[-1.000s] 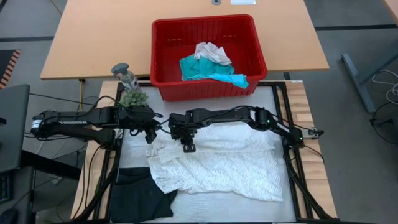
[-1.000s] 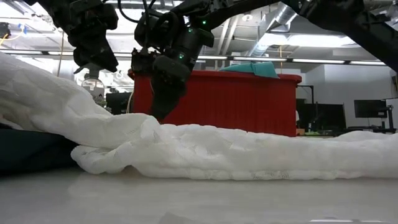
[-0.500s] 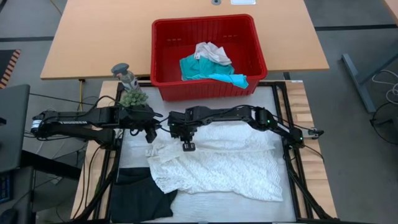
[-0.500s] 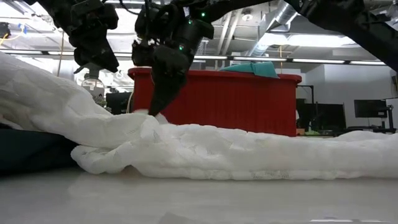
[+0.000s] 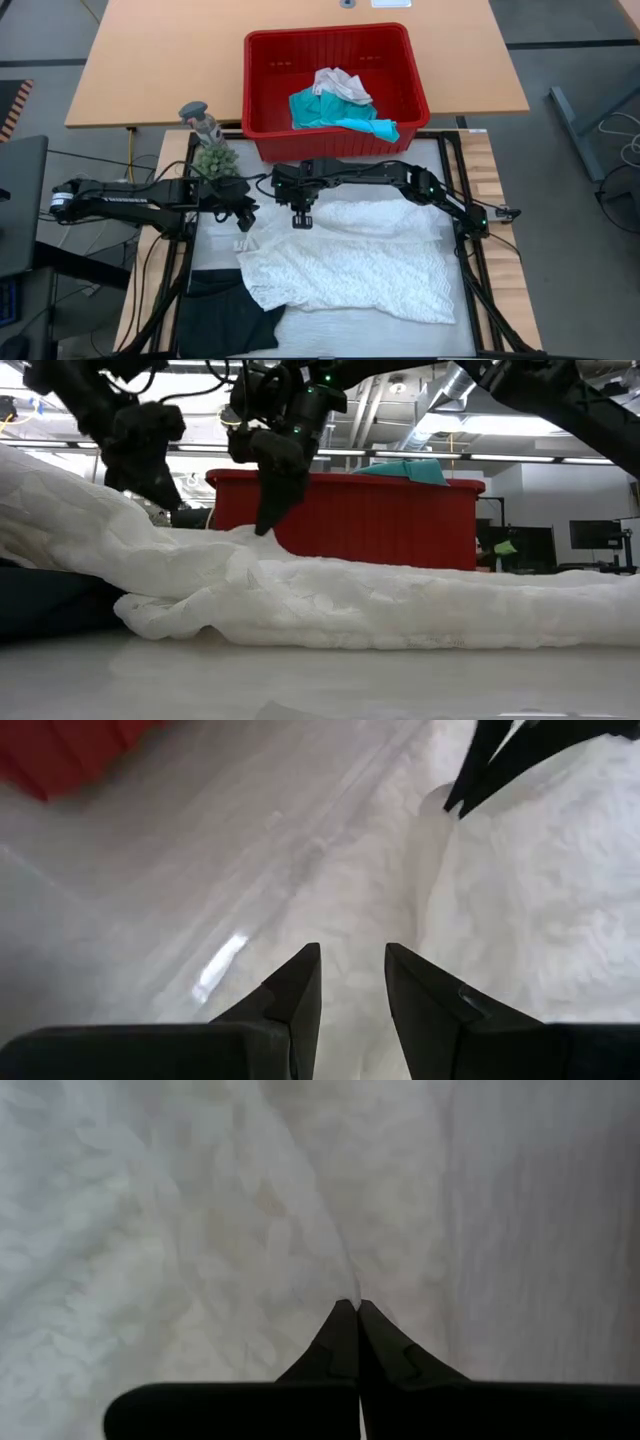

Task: Fold Laundry from Bin
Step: Fold the white dress

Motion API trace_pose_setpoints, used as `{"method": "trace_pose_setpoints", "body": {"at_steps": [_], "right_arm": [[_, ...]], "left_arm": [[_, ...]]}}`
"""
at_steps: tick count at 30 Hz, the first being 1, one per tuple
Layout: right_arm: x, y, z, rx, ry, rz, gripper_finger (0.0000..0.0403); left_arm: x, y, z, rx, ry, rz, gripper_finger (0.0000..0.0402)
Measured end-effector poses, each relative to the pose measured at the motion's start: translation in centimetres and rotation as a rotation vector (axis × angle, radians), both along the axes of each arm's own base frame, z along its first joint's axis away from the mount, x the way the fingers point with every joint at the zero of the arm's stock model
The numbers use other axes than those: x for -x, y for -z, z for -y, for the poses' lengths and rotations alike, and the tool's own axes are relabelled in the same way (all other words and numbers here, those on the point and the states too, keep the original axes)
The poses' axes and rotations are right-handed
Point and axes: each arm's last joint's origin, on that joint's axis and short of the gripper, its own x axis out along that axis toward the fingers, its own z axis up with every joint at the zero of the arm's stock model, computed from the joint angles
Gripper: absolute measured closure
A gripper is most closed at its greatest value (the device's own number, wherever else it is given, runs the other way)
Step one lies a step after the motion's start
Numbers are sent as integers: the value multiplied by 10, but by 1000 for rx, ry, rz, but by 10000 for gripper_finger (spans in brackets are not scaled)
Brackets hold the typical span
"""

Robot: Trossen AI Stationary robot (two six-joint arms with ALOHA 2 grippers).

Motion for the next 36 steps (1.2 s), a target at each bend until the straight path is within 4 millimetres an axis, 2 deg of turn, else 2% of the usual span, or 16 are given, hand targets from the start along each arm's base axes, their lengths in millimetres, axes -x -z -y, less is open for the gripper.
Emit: {"method": "trace_pose_setpoints", "body": {"at_steps": [9,14,19,22,27,30,36], "right_arm": [[3,1,5,25,73,-38,388],[7,3,6,60,94,-85,388],[8,3,7,67,90,-90,388],[8,3,6,67,88,-93,388],[8,3,6,68,87,-89,388],[8,3,6,68,85,-88,388],[6,2,6,68,86,-65,388]], "left_arm": [[5,34,2,120,-46,19,301],[6,38,3,173,-55,17,301],[3,31,11,249,54,50,301],[7,33,19,172,110,-18,301],[5,31,29,-17,211,-19,301],[5,30,33,-138,333,-51,297],[5,30,36,-286,495,-83,257]]}}
